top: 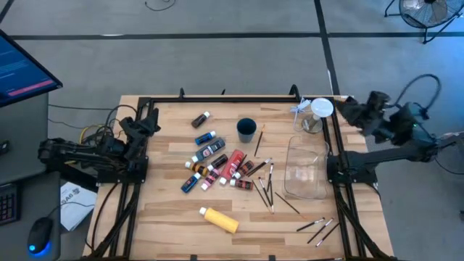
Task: Pick & Place Paint Supplies
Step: Put the large black paint bottle into the transparent bin
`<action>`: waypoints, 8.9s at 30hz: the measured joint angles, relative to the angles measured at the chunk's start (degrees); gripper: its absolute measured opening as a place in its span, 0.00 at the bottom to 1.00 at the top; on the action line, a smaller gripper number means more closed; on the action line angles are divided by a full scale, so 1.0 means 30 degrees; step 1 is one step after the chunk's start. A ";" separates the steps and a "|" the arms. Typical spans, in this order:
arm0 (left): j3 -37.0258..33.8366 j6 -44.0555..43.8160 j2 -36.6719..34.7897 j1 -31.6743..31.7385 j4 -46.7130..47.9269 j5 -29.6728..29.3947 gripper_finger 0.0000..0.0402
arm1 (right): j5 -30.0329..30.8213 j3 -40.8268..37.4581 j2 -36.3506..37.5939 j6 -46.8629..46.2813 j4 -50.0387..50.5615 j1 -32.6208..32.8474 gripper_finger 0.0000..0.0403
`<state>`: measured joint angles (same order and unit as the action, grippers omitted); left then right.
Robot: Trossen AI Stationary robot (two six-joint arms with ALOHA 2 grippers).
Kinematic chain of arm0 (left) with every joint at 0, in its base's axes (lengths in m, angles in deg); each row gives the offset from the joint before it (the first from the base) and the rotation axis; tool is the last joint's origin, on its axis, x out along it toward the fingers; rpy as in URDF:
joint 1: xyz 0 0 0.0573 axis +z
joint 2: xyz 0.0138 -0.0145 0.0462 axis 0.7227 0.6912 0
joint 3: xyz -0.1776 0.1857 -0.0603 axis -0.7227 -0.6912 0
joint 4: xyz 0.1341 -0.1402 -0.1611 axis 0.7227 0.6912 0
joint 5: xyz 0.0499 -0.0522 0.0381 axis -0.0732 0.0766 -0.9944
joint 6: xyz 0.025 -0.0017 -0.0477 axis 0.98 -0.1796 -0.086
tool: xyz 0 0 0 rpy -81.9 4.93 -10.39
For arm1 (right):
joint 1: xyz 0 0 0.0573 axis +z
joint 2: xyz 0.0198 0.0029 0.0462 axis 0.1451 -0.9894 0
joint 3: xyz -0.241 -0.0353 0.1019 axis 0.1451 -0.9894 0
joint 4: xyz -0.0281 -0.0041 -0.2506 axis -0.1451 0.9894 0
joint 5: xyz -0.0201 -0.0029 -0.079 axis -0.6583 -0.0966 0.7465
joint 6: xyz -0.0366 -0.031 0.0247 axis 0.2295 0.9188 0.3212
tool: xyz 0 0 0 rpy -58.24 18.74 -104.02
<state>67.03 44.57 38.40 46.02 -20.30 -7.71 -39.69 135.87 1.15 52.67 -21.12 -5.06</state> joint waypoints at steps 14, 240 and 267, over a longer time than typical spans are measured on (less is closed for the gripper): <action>0.4765 0.1130 0.4515 0.0179 0.2136 0.7093 0.01 | -0.0228 0.6626 -0.6791 -0.1603 0.7879 -0.1234 0.00; 1.4375 -0.4573 1.2014 0.4167 1.0501 1.6278 0.33 | -1.0108 1.5740 -2.5840 -0.7189 -0.5202 -0.3869 0.45; 1.4309 -0.3437 0.8830 0.6717 1.0434 1.8528 0.63 | -0.7623 1.5798 -1.8517 -0.7712 1.5772 -0.3953 0.36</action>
<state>109.96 34.26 64.89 66.18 11.00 47.87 -62.56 183.26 -54.40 29.53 26.20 -16.92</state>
